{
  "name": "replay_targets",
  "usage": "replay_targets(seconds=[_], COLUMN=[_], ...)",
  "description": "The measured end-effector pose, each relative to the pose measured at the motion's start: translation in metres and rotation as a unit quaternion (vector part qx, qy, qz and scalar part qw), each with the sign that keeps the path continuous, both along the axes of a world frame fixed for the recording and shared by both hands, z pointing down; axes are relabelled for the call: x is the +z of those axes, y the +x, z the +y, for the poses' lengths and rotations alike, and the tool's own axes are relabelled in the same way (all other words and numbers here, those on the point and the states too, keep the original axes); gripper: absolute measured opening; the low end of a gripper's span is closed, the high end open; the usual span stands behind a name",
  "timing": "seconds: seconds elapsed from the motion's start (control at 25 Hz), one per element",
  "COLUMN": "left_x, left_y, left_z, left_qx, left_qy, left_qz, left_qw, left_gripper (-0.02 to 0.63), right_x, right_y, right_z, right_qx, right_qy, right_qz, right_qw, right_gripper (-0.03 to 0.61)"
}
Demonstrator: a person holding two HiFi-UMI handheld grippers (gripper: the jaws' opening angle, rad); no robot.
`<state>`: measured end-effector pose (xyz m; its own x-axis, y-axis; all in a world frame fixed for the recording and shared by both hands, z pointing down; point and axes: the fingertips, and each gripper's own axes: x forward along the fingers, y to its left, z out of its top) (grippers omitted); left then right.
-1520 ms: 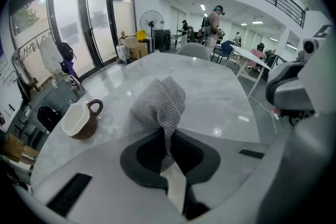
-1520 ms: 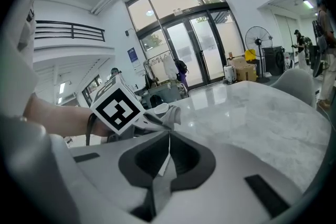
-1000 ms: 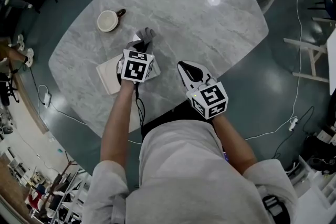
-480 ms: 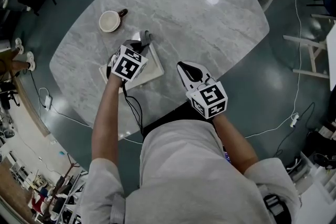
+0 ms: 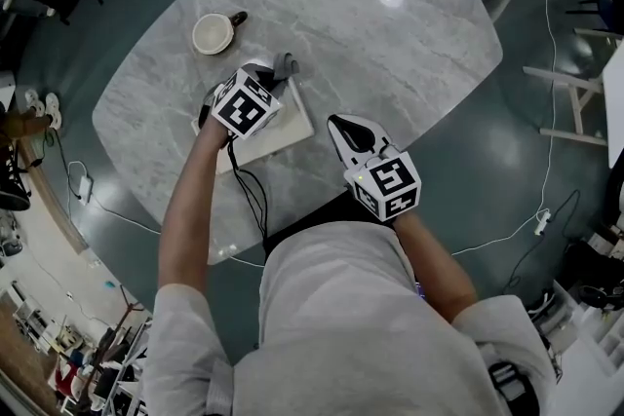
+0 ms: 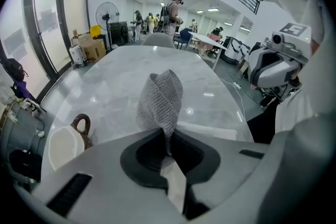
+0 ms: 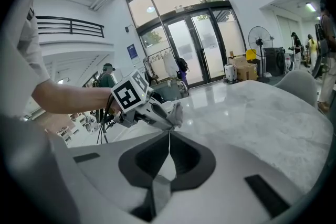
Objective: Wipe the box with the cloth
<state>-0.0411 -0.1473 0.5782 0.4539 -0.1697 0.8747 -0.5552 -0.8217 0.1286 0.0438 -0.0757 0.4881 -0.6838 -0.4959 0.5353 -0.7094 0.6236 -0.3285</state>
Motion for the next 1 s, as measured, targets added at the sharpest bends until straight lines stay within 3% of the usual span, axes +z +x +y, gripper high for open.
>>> replay_targets(seconds=[0.32,1.0], left_x=[0.0,0.0], left_y=[-0.031,-0.128], left_z=[0.014,0.052], left_qx=[-0.012,-0.035], left_qy=[-0.002,-0.015], left_qz=[-0.004,0.001], left_qw=[0.9999,0.9993], left_gripper=[0.035,0.035], right_x=[0.004,0.008], right_y=[-0.024,-0.12], right_z=[0.011,0.037], right_qx=[-0.012,-0.044], right_qy=[-0.007,-0.011], right_qz=[0.004,0.003], right_qw=[1.0,0.999], right_gripper=[0.026,0.026])
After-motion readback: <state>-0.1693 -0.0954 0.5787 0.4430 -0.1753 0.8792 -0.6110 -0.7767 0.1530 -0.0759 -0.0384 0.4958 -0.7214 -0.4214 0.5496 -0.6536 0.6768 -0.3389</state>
